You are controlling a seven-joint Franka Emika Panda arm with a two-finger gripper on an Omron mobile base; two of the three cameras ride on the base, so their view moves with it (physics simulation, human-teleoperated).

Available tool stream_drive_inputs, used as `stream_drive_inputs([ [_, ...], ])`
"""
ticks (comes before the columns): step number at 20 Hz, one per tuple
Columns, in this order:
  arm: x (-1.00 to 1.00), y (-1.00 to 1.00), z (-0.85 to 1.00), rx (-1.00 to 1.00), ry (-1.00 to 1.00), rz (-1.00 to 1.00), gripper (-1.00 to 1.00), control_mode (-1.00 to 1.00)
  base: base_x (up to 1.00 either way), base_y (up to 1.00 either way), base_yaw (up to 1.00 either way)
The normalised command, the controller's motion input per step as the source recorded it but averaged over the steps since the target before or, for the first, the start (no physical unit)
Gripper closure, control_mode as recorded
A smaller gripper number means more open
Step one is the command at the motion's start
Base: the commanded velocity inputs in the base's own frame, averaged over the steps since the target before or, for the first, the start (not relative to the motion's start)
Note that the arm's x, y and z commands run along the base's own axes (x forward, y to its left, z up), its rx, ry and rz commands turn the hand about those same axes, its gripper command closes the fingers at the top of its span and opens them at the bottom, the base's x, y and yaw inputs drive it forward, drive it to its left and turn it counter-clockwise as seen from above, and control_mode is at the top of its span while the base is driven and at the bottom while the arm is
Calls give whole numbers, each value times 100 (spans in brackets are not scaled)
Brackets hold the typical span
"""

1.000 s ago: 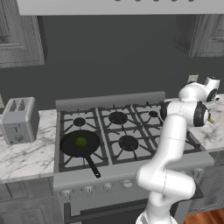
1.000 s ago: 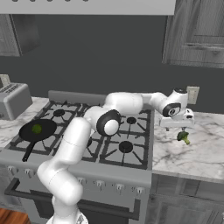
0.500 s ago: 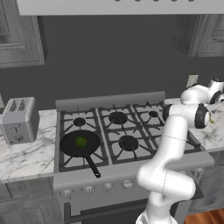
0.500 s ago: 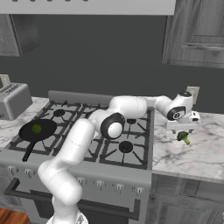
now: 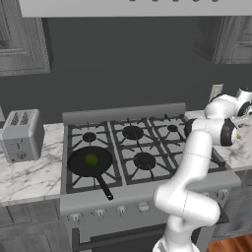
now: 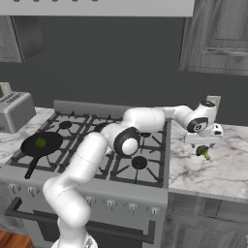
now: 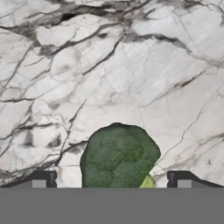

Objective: Put the lime and broccoli in the pan. Then turn on the front left burner and set the heat to medium.

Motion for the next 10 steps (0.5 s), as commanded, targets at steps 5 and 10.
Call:
stream_drive_inputs([
  [5,0,0,-13,0,0,0,-100,-100,0,0,0],
  [10,0,0,-18,0,0,0,-100,-100,0,0,0],
])
